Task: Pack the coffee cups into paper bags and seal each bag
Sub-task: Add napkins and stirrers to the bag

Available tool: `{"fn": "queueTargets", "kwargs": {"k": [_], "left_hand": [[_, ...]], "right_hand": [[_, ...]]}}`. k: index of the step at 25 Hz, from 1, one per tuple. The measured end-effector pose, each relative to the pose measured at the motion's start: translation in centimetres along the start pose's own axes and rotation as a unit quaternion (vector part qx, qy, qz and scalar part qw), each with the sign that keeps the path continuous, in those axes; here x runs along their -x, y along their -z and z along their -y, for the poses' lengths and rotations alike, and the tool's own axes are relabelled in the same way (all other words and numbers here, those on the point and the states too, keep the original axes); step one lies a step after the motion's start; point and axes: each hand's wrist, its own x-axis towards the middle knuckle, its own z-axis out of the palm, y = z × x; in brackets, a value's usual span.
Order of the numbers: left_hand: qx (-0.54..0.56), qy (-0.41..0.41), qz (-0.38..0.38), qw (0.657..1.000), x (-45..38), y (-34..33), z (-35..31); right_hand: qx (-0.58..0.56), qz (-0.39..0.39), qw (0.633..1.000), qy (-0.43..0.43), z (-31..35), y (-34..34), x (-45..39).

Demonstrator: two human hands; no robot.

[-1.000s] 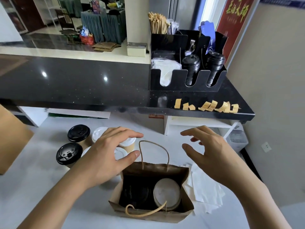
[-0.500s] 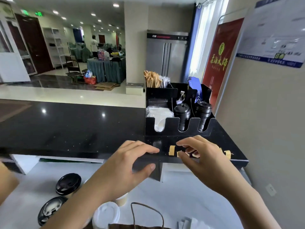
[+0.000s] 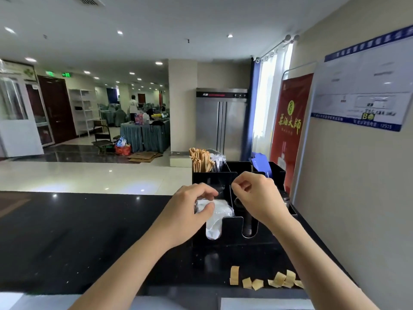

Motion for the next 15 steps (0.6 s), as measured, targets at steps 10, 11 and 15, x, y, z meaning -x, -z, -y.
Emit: {"fn": "queueTargets", "kwargs": {"k": [10,11,15], "left_hand": [[-0.014,0.027,-0.034,0.999,-6.4,-2.3,5.0],[-0.014,0.028,-0.035,0.999,-6.7,-2.4,5.3],[-0.016,0.034,-0.032,0.999,-7.2,-2.6,6.7]], "right_hand": [[0.097,0.019,0.995,-0.02,-2.8,-7.5,-12.1],[0.109,0.026,0.993,-0.021,-3.0,-8.1,-12.9],[0.14,0.053,0.988,-0.03,-3.9,-9.7,-15.4]]}}
